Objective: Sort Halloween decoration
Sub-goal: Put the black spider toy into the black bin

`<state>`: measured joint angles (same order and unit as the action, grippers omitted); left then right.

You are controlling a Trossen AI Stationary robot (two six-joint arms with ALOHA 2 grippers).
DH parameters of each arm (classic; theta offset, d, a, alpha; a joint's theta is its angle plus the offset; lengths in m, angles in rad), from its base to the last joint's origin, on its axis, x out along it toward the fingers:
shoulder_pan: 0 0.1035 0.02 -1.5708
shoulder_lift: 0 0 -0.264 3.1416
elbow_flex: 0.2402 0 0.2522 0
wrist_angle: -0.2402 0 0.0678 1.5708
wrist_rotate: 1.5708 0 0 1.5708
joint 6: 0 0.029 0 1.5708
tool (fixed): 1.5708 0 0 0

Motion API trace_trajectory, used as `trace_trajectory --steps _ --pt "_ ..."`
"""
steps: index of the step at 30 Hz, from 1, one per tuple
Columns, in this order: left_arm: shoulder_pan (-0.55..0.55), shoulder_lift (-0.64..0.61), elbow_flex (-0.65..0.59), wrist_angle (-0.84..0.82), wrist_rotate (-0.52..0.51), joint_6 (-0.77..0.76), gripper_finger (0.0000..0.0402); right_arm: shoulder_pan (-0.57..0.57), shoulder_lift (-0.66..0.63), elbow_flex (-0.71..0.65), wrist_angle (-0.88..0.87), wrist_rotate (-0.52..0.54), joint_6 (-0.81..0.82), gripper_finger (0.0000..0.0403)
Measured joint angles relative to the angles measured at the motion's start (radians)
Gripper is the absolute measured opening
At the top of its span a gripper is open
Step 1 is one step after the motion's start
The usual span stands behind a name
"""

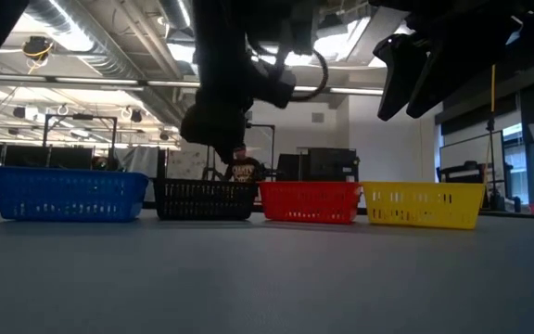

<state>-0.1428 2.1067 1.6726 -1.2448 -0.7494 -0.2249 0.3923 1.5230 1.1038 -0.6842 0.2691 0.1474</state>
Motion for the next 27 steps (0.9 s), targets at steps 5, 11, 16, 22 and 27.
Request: trace_trajectory --steps 5,11,16,22,27 --pt "0.055 0.0 -0.001 -0.005 0.004 -0.001 0.0085 0.0 0.0 0.0 0.0 0.0 0.0 0.0248" --pt "0.096 0.0 -0.001 -0.004 0.015 -0.005 0.0085 0.0 0.0 0.0 0.0 0.0 0.0 0.0248" --pt "0.119 0.0 -0.001 -0.004 0.044 -0.008 0.0085 0.0 0.0 0.0 0.0 0.0 0.0 0.0248" --pt "0.134 0.0 -0.001 -0.004 0.083 -0.008 0.0088 0.0 0.0 0.0 0.001 0.0 0.0 0.0248" --pt "0.145 0.0 -0.001 -0.004 0.113 -0.009 0.013 0.0 0.0 0.0 0.001 0.0 0.0 0.0248"
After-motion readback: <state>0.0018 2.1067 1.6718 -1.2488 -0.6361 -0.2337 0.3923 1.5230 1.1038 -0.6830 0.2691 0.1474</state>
